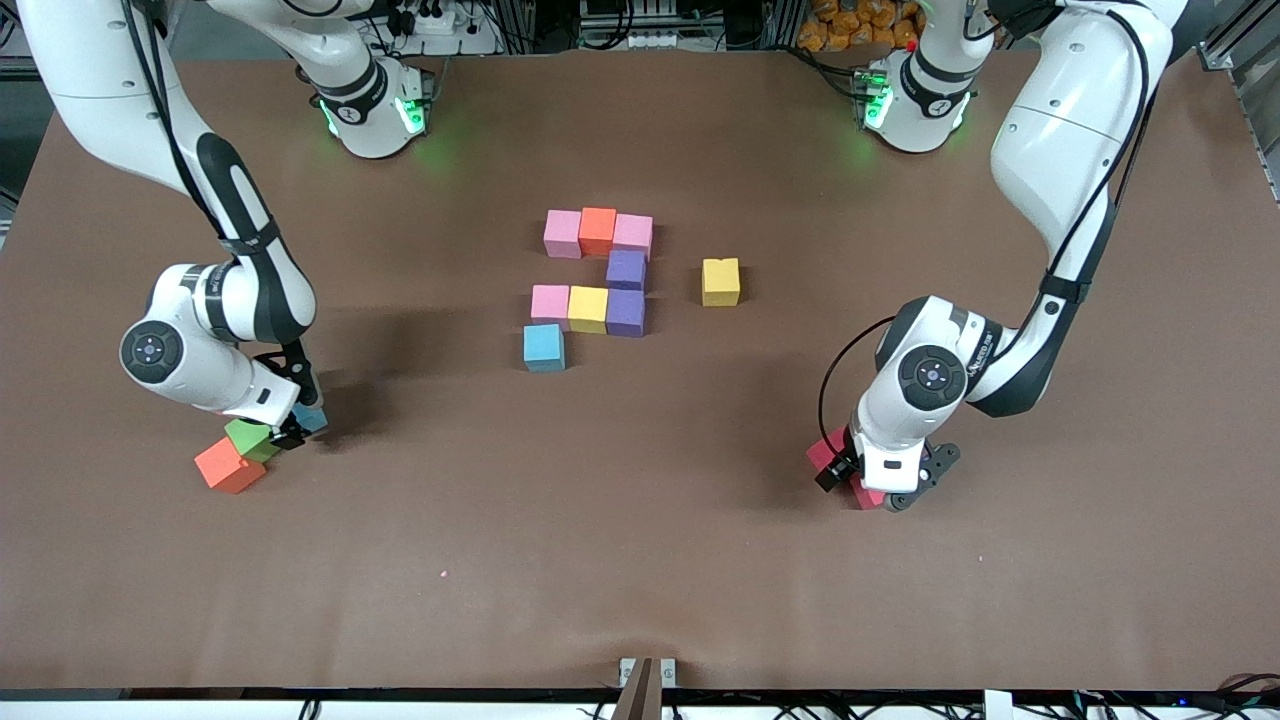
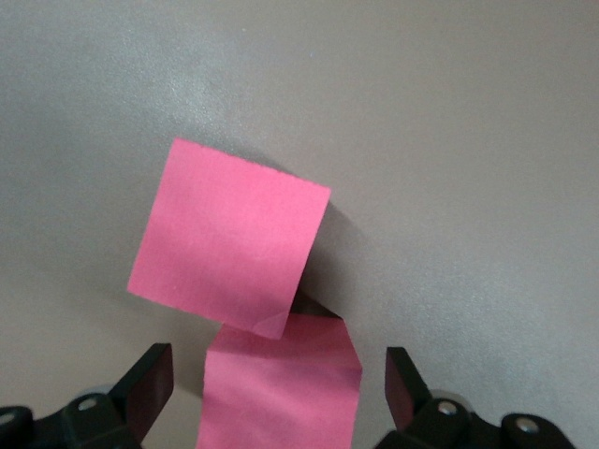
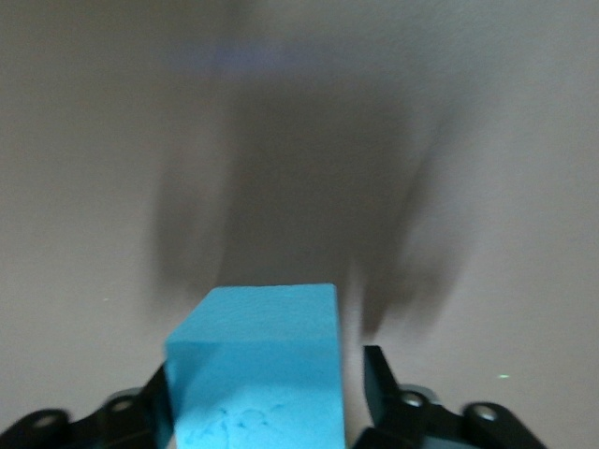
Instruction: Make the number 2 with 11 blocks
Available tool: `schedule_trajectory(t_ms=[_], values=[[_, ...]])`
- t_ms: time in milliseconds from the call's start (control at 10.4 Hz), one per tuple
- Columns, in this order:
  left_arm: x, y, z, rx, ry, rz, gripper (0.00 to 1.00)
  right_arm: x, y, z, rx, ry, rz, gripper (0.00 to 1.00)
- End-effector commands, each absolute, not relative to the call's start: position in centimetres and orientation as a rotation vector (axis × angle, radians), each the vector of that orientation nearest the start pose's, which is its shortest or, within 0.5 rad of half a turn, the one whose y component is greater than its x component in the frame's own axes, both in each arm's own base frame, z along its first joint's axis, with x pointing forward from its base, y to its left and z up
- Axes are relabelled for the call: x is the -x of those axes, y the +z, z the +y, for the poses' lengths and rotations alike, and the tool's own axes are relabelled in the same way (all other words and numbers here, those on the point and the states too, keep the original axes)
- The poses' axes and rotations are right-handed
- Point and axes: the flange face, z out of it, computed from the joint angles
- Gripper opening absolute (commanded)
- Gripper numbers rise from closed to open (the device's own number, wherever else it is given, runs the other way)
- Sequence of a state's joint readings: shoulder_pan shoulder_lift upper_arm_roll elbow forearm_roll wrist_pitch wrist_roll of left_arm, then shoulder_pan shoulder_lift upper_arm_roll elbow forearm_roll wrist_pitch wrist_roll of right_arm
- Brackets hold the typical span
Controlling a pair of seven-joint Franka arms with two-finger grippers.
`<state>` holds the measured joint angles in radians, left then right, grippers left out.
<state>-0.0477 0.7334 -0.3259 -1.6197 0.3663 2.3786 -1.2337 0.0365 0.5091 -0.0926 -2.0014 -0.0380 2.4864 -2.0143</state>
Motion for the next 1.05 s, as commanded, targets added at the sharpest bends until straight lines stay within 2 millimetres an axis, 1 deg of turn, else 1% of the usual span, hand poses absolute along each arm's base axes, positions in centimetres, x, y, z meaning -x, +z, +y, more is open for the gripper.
schedule_trajectory(t_ms=[0,96,192,287,383,479,671,766,862,958], values=[[-66.0,22.6,-22.2,2.970,-0.142,-1.068,1.00,-61.9,22.5,-0.2,-1.688,0.004,2.599,0.32],[-66.0,22.6,-22.2,2.970,-0.142,-1.068,1.00,-61.9,23.6,0.8,-1.786,0.043,2.540,0.32],[-66.1,22.6,-21.9,2.967,-0.143,-1.072,1.00,-61.8,24.4,2.6,-1.872,0.056,2.476,0.29],[-66.1,22.6,-21.7,2.966,-0.141,-1.077,1.00,-61.8,25.1,3.7,-1.959,0.068,2.405,0.27],[-66.1,22.6,-21.7,2.966,-0.142,-1.075,1.00,-61.9,25.8,5.5,-2.043,0.087,2.332,0.26],[-66.1,22.6,-21.8,2.967,-0.144,-1.073,1.00,-61.6,25.9,7.8,-2.169,0.095,2.226,0.24],[-66.2,22.6,-21.7,2.967,-0.148,-1.060,1.00,-60.6,26.4,15.4,-2.485,0.135,1.908,0.22],[-66.2,22.6,-21.6,2.968,-0.151,-1.054,1.00,-60.2,27.5,19.6,-2.603,0.172,1.749,0.22],[-66.3,22.4,-21.3,2.964,-0.151,-1.054,1.00,-59.6,28.0,22.4,-2.730,0.175,1.572,0.22],[-66.3,22.4,-21.2,2.963,-0.155,-1.045,1.00,-58.8,28.0,24.8,-2.858,0.168,1.360,0.21]])
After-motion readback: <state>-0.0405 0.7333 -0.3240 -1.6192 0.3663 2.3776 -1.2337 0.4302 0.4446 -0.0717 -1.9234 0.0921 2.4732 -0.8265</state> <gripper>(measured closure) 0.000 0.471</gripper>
